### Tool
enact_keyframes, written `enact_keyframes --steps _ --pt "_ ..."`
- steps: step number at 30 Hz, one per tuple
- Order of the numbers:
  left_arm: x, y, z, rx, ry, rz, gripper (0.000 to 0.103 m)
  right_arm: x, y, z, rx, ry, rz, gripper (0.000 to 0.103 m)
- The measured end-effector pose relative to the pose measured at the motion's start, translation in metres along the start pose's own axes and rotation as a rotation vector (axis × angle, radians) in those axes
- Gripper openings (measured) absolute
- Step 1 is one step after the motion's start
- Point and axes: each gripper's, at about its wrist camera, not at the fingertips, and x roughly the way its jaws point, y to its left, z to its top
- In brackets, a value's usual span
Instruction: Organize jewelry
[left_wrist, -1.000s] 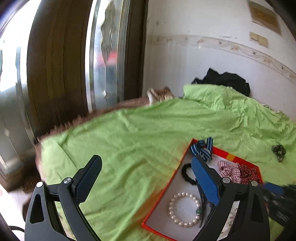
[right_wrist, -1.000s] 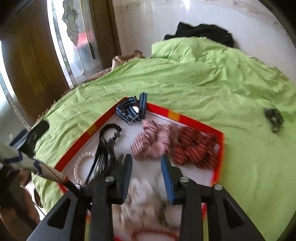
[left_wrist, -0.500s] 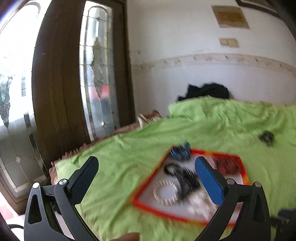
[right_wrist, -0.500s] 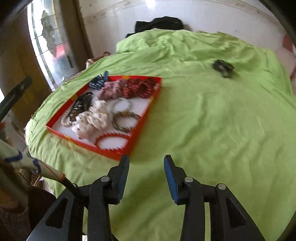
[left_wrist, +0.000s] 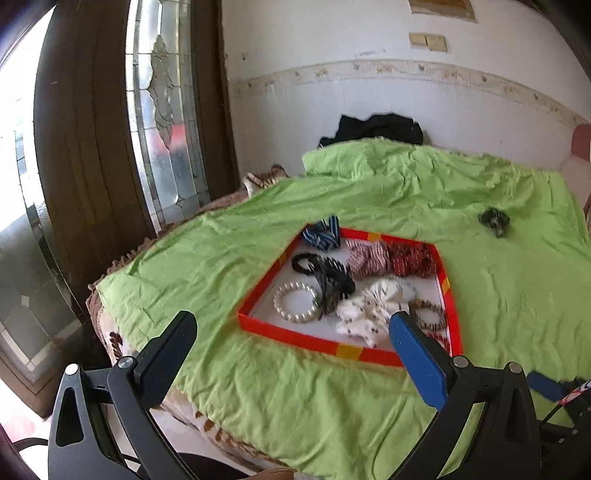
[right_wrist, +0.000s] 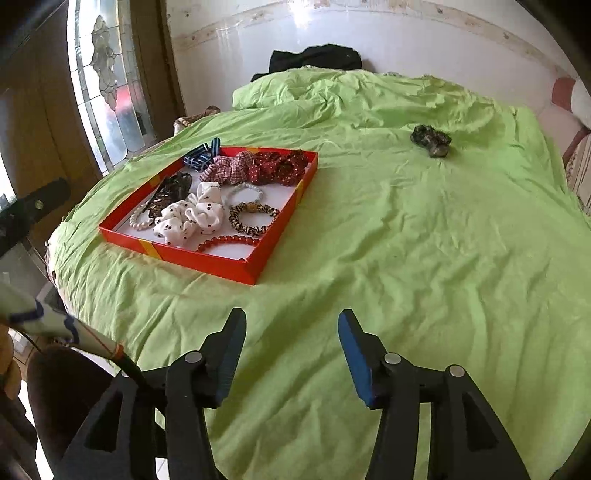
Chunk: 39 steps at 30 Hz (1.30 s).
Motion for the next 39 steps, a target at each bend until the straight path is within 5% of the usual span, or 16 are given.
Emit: enact_keyframes --steps 22,39 --pt "0.039 -0.019 -0.029 0.044 0.159 -0.059 0.103 0.021 0.002 -0.008 0.003 0.063 -0.059 0.065" --pt "0.048 -0.015 -0.037 0.037 0.191 -0.08 0.103 0.029 0.007 -0.01 -0.004 0.084 -0.079 0.066"
